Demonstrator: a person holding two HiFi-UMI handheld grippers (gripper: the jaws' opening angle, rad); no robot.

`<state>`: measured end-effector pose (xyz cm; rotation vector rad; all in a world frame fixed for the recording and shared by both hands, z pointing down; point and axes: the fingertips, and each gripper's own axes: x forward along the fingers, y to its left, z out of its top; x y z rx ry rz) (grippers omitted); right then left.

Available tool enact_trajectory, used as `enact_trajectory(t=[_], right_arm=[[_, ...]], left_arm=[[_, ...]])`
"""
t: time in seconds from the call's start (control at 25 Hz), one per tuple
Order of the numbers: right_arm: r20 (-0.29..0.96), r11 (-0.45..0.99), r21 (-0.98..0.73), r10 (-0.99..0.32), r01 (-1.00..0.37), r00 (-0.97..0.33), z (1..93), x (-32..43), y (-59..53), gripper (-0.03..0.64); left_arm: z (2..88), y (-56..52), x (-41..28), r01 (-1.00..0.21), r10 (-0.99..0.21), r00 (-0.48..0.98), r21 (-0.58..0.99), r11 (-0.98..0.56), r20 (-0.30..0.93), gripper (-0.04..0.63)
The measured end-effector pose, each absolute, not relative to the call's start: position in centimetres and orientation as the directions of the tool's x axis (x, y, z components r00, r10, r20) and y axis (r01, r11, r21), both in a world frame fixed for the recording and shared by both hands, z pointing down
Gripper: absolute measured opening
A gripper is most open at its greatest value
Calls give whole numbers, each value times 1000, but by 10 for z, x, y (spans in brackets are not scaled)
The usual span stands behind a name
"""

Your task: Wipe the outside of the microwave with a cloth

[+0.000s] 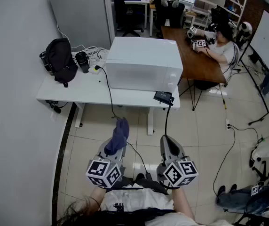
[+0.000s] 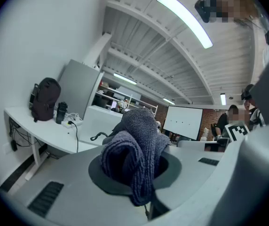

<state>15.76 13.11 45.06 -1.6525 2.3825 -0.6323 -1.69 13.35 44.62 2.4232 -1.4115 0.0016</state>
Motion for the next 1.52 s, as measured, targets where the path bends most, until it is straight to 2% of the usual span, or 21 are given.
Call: enact_trajectory(t=[0.16,0.4,0.64,0.88,1.04,1.2,1.52], right_arm=[[119,278,-438,-924,-855,-362,456,165,113,28],[124,296,-450,-913,-842,-388,461,156,66,28],[105,281,-439,-927,-853,-360,454,148,-17,28],[94,257,-405,-943,-878,-320,437,117,-102,28],[76,191,-424,-967,-885,-245,435,109,-136,28],[115,143,-426,-971,-893,-210,444,104,-149,28],[108,80,-413,-985,-907,-136,432,131,-188,28]], left_arm=[[434,95,-35,-868,-890,443,299,-396,108,54],[415,3,-100,-922,-968,250,309,-233,15,52],[405,-127,-146,-927,-974,225,303,-222,-23,51],[417,-273,-175,-904,-944,329,291,-313,9,51],[430,-361,-173,-876,-904,425,274,-397,46,51],[439,-431,-156,-870,-870,483,167,-465,96,51],[469,-520,-101,-799,-777,600,104,-592,190,51]])
